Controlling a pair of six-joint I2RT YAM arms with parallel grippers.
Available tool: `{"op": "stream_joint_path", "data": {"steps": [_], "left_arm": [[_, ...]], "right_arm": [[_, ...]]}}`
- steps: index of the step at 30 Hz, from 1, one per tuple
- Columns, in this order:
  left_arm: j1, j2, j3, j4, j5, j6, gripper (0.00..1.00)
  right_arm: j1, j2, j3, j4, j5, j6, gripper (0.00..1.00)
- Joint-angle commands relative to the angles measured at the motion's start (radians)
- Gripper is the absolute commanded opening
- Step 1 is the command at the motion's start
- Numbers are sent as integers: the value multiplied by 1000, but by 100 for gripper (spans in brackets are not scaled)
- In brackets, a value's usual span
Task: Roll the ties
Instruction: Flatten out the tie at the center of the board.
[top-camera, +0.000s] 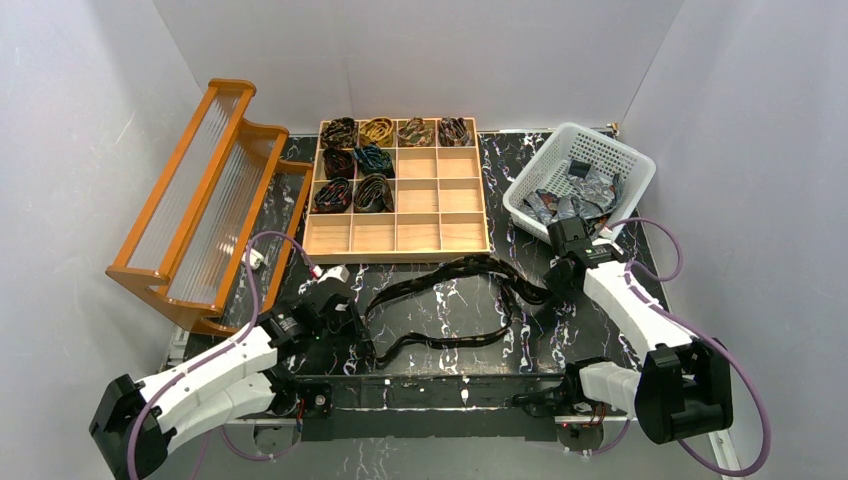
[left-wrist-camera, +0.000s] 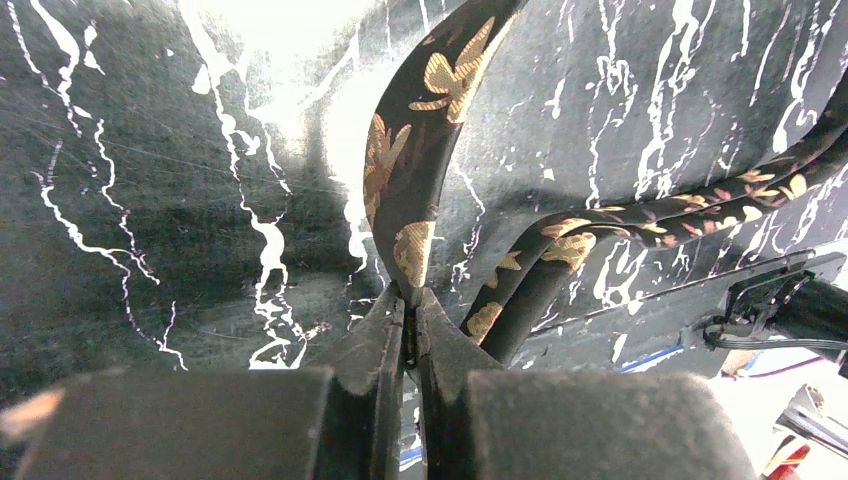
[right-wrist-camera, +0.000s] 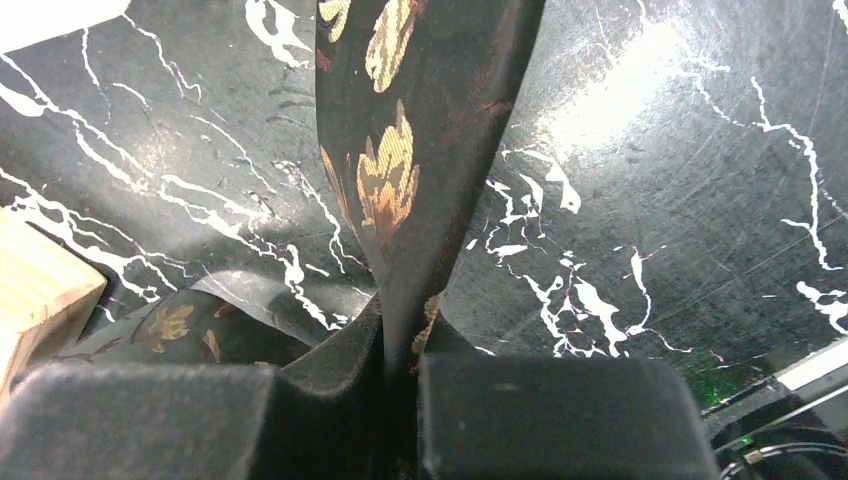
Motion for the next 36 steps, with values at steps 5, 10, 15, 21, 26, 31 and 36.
{"op": "stream_joint_path", "data": {"steps": [5,10,15,21,26,31,36], "left_arm": [[-4,-61,126,-185,-113,7,0],[-3,-113,180,-278,-162,-19,0],[-5,-104,271,-411,-183,-20,0],[-4,-74,370,-601,-132,-18,0],[-3,-1,332,-602,-93,-15,0],[25,202,234,-401,-57,48,0],[228,258,227,-308,7,164,4]], "right_arm": [[-5,-36,124,-164,27,-69,1],[-6,-62,199,-285,-12,-63,1],[-8,-105,234,-364,-56,-78,1],[-13,-111,268,-468,-67,-134,1],[-53,20,124,-274,-272,-196,1],[-74,245,182,-250,-211,-211,1],[-77,274,203,-192,-190,-251,2]]}}
